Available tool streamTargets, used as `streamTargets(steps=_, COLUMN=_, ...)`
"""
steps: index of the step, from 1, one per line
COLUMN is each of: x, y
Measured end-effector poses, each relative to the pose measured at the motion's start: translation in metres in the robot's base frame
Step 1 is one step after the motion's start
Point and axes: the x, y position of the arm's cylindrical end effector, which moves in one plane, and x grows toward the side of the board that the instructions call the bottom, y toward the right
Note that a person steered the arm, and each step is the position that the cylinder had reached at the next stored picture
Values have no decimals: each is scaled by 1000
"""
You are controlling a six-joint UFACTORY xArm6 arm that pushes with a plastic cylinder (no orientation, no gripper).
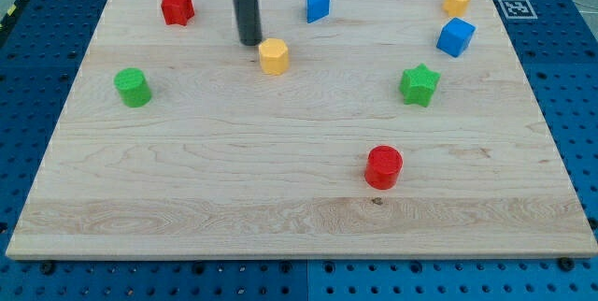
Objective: Place the hexagon at the top left side of red circle
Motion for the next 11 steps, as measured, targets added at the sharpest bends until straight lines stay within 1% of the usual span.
streamTargets(steps=1, x=39, y=64)
streamTargets(steps=2, x=105, y=105)
streamTargets(steps=3, x=87, y=103)
streamTargets(steps=4, x=44, y=87)
streamTargets(steps=5, x=20, y=59)
streamTargets(steps=6, x=11, y=23)
streamTargets(steps=7, x=16, y=2)
streamTargets(steps=8, x=70, y=49)
streamTargets(steps=9, x=129, y=109)
streamTargets(steps=10, x=120, y=94)
streamTargets(steps=11, x=125, y=50)
